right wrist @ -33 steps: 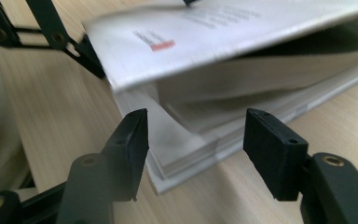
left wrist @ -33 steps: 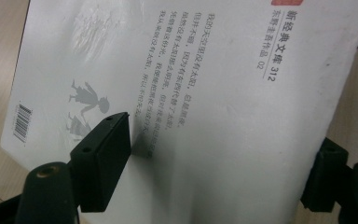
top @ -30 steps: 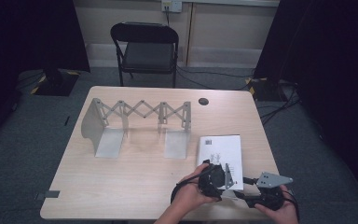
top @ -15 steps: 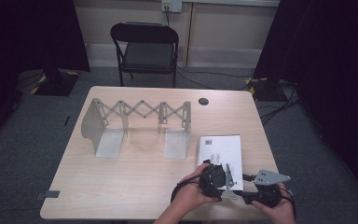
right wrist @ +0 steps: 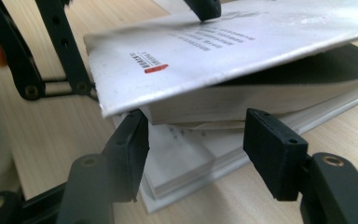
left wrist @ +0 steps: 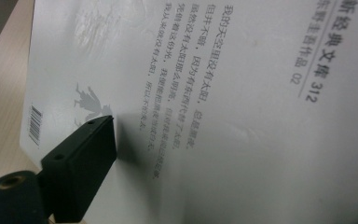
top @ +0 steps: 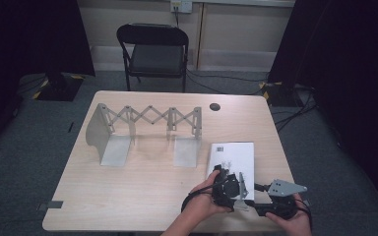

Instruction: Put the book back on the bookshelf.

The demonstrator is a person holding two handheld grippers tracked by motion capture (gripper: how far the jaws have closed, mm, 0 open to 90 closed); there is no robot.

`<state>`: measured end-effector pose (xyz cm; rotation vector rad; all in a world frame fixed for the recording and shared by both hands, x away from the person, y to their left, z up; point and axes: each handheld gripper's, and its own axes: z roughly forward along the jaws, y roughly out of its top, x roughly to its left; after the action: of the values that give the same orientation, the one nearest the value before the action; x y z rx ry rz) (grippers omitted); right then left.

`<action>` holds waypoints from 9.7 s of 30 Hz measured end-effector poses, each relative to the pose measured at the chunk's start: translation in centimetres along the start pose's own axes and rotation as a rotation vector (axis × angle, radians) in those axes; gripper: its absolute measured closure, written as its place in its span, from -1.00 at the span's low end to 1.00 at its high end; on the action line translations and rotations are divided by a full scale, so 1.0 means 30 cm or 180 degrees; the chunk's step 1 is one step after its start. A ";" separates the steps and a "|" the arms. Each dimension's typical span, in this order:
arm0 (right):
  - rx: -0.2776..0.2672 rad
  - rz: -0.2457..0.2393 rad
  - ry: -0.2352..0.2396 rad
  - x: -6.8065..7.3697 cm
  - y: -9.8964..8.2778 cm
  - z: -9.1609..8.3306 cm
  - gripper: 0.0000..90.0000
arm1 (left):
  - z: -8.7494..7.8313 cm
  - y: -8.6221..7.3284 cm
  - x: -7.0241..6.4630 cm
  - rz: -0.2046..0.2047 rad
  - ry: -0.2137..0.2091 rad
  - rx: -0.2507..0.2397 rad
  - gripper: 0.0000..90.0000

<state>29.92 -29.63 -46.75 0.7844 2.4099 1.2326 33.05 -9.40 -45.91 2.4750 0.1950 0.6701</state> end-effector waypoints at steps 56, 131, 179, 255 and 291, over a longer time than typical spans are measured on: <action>0.0115 -0.0881 -0.0292 -0.027 -0.056 0.078 -0.37 | -0.149 0.128 0.157 -0.0016 -0.0374 0.0340 -0.02; -0.0001 -0.1014 0.0627 -0.120 0.231 -0.161 0.44 | -0.260 -0.260 0.211 -0.1100 -0.0843 -0.0259 -0.36; 0.0045 -0.0691 0.0789 -0.219 0.277 -0.258 0.71 | -0.162 -0.298 0.216 -0.1147 -0.0963 0.0052 -0.63; -0.0018 -0.0147 0.0542 -0.267 0.180 -0.244 -0.19 | -0.253 0.163 0.319 -0.0371 -0.1177 0.0233 0.17; 0.0210 -0.0122 0.0447 -0.183 0.050 -0.050 -0.43 | -0.357 0.092 0.338 -0.0440 -0.1205 0.0570 0.01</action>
<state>34.01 -33.19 -44.48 0.6878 2.5770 1.2374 36.42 -3.74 -32.43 2.6734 0.2866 0.1239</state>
